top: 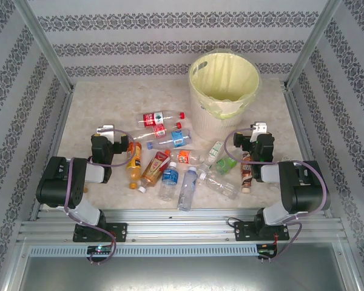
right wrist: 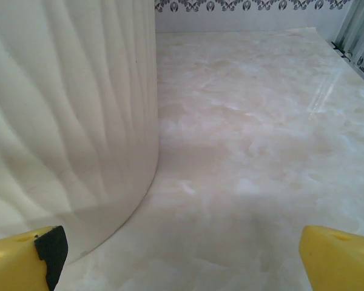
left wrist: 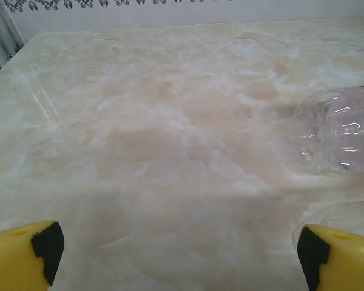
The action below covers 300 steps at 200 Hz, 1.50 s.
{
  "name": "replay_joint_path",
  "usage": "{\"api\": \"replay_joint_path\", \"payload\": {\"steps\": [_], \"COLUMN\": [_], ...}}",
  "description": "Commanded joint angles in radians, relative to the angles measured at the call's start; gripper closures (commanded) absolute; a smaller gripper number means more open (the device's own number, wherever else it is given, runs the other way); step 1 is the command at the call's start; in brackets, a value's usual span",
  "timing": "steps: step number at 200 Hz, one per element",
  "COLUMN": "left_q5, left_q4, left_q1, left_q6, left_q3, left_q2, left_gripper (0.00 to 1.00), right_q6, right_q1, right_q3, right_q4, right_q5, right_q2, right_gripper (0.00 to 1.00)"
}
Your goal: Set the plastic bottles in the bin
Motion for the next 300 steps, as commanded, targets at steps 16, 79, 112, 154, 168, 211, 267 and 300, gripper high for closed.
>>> {"api": "replay_joint_path", "payload": {"steps": [16, 79, 112, 154, 168, 211, 267, 300], "left_q5": [-0.003, -0.004, -0.004, -0.004, -0.004, -0.003, -0.002, -0.019], "left_q4": [-0.009, -0.007, -0.008, -0.008, -0.009, -0.008, -0.005, 0.012], "left_q1": [-0.002, -0.003, -0.003, -0.003, -0.002, -0.003, -0.003, -0.003], "left_q6": [-0.012, -0.012, -0.012, -0.011, -0.012, -0.012, -0.009, -0.013], "left_q3": [0.003, 0.003, 0.003, 0.004, 0.003, 0.003, 0.002, -0.008], "left_q2": [-0.013, -0.013, -0.013, -0.013, -0.012, -0.013, -0.013, -0.019], "left_gripper": [0.00, 0.00, 0.00, 0.00, 0.00, 0.00, 0.00, 0.00], "right_q6": [-0.023, -0.024, -0.024, -0.022, -0.022, -0.021, -0.021, -0.021], "right_q1": [0.010, 0.008, 0.009, 0.008, 0.007, 0.006, 0.005, 0.004], "right_q3": [0.013, 0.013, 0.013, 0.013, 0.013, 0.013, 0.010, -0.002], "right_q4": [0.011, 0.011, 0.011, 0.011, 0.011, 0.011, 0.016, 0.029], "right_q5": [-0.012, -0.018, -0.019, -0.019, -0.020, -0.022, -0.022, -0.033], "right_q2": [-0.014, -0.013, -0.016, -0.015, -0.015, -0.014, -0.016, -0.026], "right_gripper": [0.02, 0.02, 0.02, 0.02, 0.02, 0.02, 0.02, 0.02]}}
